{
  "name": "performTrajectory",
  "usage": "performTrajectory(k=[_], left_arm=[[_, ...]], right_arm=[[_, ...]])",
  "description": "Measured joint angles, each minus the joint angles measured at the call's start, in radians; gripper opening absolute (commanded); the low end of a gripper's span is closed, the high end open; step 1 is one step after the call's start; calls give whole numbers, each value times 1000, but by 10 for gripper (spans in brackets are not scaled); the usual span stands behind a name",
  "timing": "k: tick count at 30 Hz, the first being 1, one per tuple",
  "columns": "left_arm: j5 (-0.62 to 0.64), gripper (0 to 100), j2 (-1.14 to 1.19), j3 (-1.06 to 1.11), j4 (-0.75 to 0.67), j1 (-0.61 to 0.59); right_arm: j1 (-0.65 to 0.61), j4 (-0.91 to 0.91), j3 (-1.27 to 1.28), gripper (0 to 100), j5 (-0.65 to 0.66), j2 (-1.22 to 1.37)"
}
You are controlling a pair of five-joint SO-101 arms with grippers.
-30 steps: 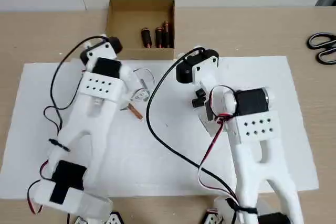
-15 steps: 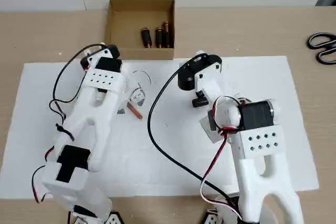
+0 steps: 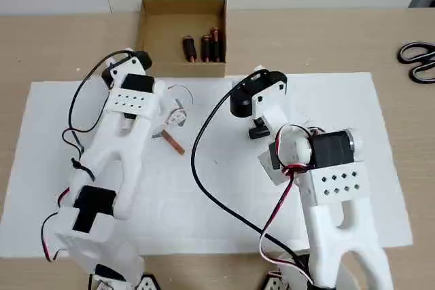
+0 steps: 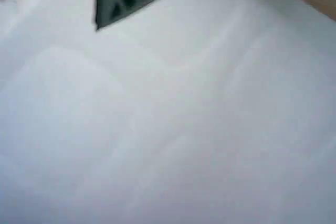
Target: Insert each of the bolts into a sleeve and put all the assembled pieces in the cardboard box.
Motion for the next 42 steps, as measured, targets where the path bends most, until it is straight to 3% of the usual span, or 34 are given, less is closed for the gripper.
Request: performTrajectory(k=[38, 42], left_arm=[[-28, 169, 117, -28, -43, -84], [-28, 130, 173, -34, -48, -84]], right_arm=[[0, 0, 0, 205, 0, 0], [0, 0, 0, 205, 0, 0]])
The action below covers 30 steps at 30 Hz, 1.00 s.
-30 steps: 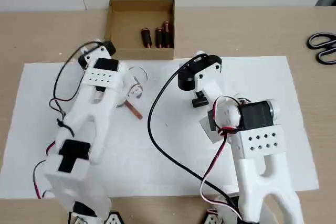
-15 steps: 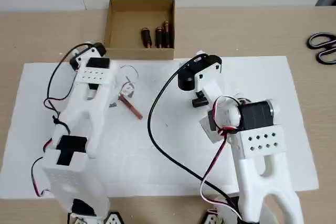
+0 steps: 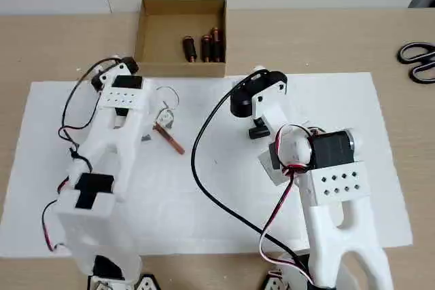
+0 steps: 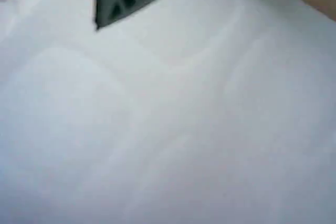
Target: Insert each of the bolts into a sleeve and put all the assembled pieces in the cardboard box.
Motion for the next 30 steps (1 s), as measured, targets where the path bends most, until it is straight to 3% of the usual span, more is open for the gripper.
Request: performTrajectory(k=[13, 17, 30], left_arm=[[-5, 90, 32, -52, -14, 8], [-2, 6, 32, -52, -20, 8], [-5, 6, 34, -52, -18, 21]], right_arm=[[0, 0, 0, 205, 0, 0], [0, 0, 0, 205, 0, 0], [0, 0, 0, 205, 0, 0]])
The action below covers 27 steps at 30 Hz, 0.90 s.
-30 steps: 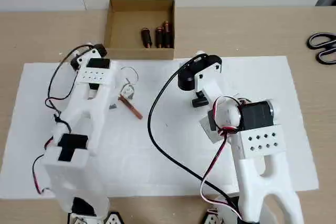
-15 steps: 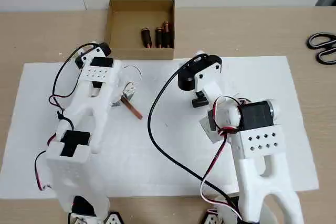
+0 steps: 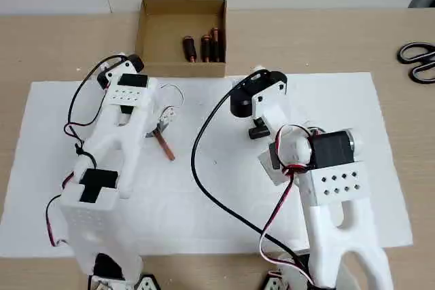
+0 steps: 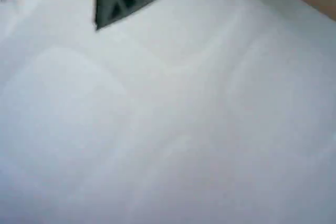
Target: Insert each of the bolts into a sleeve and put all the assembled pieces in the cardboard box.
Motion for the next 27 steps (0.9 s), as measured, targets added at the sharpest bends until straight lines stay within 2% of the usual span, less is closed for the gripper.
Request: performTrajectory(k=[4, 15, 18, 27], left_arm=[[-2, 6, 2, -21, 23, 2], [-2, 6, 2, -491, 419, 8], [-2, 6, 2, -559, 440, 8], [-2, 6, 2, -568, 450, 8]], right_arm=[[0, 0, 0, 205, 0, 0], [0, 37, 3, 204, 0, 0], [0, 71, 3, 204, 26, 0], [2, 74, 94, 204, 195, 0]])
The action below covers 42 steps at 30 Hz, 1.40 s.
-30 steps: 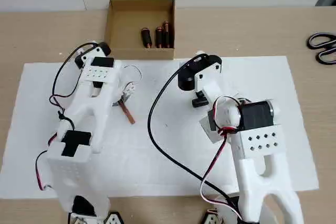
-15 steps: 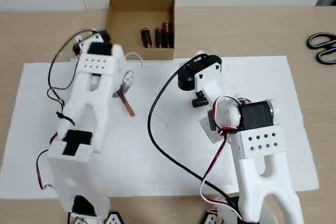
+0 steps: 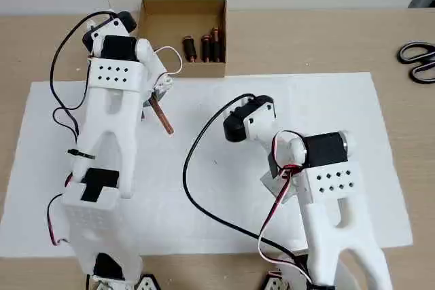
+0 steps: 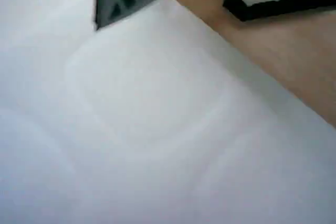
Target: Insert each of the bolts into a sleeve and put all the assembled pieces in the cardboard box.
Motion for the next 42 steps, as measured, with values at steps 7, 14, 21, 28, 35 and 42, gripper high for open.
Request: performTrajectory(k=[7, 14, 21, 28, 35, 42], left_arm=[[0, 6, 0, 0, 0, 0], [-29, 6, 0, 0, 0, 0], [-31, 6, 0, 0, 0, 0], [-31, 6, 0, 0, -14, 0], [-32, 6, 0, 0, -17, 0], [-32, 6, 0, 0, -17, 0]], right_arm=[[-2, -133, 0, 204, 147, 41], [8, -226, -69, 204, 183, 235], [6, -233, -296, 204, 195, 502], [5, -230, -388, 204, 269, 623], [-15, -203, -390, 204, 371, 632], [-15, -203, -390, 204, 473, 732]])
